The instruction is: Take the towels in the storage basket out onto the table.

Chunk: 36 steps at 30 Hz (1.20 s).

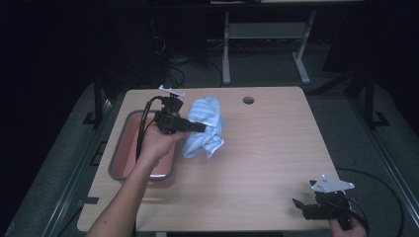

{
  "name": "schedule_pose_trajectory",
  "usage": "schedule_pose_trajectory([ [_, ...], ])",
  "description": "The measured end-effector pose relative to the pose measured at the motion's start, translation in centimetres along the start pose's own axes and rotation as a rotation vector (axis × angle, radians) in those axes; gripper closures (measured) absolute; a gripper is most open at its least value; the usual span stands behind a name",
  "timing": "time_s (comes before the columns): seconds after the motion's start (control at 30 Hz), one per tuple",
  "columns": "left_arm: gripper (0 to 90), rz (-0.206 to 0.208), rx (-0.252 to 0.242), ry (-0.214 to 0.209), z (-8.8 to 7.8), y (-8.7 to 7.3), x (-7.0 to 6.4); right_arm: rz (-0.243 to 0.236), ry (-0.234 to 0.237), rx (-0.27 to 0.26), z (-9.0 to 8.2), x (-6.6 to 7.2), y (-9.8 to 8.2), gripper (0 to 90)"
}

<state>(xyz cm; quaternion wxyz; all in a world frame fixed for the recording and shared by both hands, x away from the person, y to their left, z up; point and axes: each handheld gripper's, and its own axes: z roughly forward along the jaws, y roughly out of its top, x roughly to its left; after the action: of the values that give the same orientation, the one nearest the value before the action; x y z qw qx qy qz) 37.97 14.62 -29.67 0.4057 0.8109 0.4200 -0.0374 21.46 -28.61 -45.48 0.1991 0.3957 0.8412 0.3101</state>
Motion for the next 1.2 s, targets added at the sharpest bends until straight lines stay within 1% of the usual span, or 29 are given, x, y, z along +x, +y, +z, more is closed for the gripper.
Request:
schedule_pose_trajectory([
  [0.17, 63.9, 0.001, 0.017, -0.004, 0.8, 0.2, -0.1, 0.002, 0.002, -0.005, 0.0, 0.0, 0.0, 13.9],
  [0.2, 63.9, -0.002, 0.012, -0.009, 1.1, 0.2, -0.2, 0.010, 0.004, -0.002, 0.0, 0.0, 0.0, 13.9],
  [0.23, 63.9, 0.004, 0.018, -0.009, 1.2, 0.3, -0.2, 0.009, 0.005, -0.002, 0.1, 0.0, 0.0, 13.9],
  [0.27, 63.8, 0.003, 0.022, -0.009, 1.6, 0.4, -0.3, 0.009, 0.005, -0.002, 0.1, 0.0, 0.0, 13.9],
  [0.4, 63.7, 0.004, 0.021, -0.011, 2.4, 0.6, -0.5, 0.011, 0.009, 0.006, 0.2, 0.0, 0.1, 13.9],
  [0.5, 63.7, 0.012, 0.033, -0.012, 3.1, 0.7, -0.8, 0.006, 0.010, 0.002, 0.2, 0.0, 0.1, 13.9],
  [0.57, 63.7, 0.019, 0.036, -0.009, 3.4, 0.8, -1.0, 0.002, 0.014, 0.001, 0.2, 0.1, 0.1, 13.9],
  [0.6, 63.7, 0.019, 0.038, -0.004, 3.8, 0.8, -1.1, 0.004, 0.014, -0.001, 0.2, 0.1, 0.2, 13.9],
  [0.63, 63.7, 0.019, 0.038, -0.004, 3.8, 0.8, -1.1, 0.004, 0.014, -0.001, 0.2, 0.1, 0.2, 13.9],
  [0.67, 63.7, 0.025, 0.047, -0.001, 4.2, 0.9, -1.3, 0.003, 0.016, -0.002, 0.2, 0.1, 0.2, 13.9],
  [0.77, 63.6, 0.028, 0.055, 0.006, 4.7, 1.0, -1.4, 0.003, 0.017, -0.003, 0.2, 0.1, 0.2, 13.9],
  [0.9, 63.4, 0.038, 0.070, 0.011, 5.8, 1.1, -1.6, -0.002, 0.013, -0.003, 0.2, 0.0, 0.2, 13.9],
  [0.97, 63.2, 0.043, 0.079, 0.011, 6.7, 1.1, -1.9, -0.007, 0.013, -0.008, 0.1, -0.1, 0.2, 13.9],
  [1.0, 63.2, 0.043, 0.079, 0.011, 6.7, 1.1, -1.9, -0.007, 0.012, -0.007, 0.1, -0.1, 0.2, 13.9],
  [1.1, 63.1, 0.052, 0.094, 0.016, 7.6, 1.2, -2.3, -0.003, 0.012, -0.010, 0.1, 0.0, 0.2, 13.9],
  [1.2, 63.1, 0.061, 0.101, 0.021, 8.3, 1.2, -2.7, -0.015, 0.014, -0.013, 0.1, 0.0, 0.2, 13.9],
])
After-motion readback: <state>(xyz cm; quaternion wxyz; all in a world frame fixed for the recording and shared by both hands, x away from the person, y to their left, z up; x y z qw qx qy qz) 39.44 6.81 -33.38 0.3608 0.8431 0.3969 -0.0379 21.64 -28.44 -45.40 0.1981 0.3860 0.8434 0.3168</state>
